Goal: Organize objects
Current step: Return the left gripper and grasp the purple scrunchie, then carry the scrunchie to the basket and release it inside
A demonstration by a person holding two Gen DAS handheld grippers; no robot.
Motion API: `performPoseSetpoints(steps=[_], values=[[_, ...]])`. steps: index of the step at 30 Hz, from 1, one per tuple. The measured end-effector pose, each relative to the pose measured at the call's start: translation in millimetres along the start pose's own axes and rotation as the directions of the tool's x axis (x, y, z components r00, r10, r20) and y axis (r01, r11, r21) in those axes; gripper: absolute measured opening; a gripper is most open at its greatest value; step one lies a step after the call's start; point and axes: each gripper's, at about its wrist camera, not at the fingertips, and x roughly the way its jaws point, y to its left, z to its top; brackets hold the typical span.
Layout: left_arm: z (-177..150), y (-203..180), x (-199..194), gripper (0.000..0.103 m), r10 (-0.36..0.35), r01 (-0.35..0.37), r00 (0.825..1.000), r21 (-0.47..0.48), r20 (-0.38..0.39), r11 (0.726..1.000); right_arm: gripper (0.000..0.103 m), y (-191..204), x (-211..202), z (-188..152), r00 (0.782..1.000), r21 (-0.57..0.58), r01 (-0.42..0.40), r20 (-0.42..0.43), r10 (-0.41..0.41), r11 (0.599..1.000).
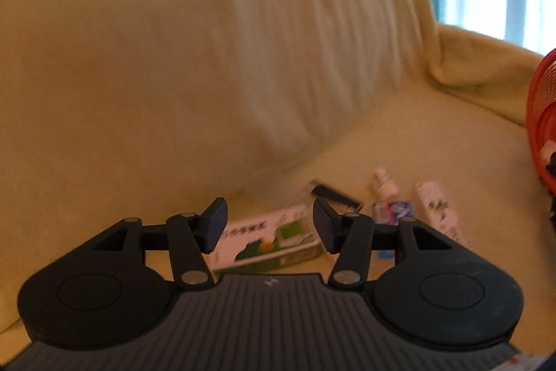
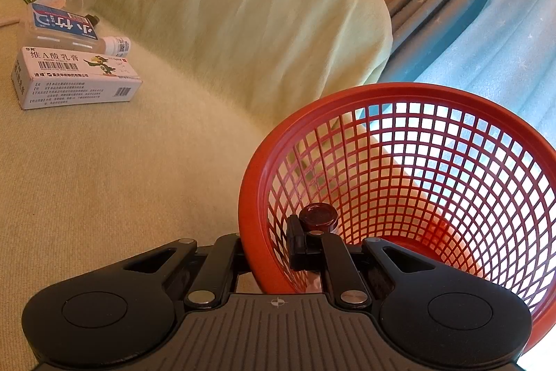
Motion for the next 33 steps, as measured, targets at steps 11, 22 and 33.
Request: performPoseSetpoints(steps=[11,22,33], values=[[-58,13,41,0.050,0.057,-0.064,0.979,-0.030,-0.196,0.997,0.006,4,-1,-4,1.000,-0.019,0.001,-0.002,-0.001,1.000],[-50,1,27,0.018,0.075,-0.071,0.986,0.032,-0.150,0.997,0.007,3,-1,-4,1.000,-0.019,0.000,-0.001,0.000,1.000],[3,-52,-19,0.018,-0.049,0.049,0.999,0.059,0.003,0.997,0.007,3,-1,-3,1.000,-0.020,0.002,-0.001,-0.002,1.000]])
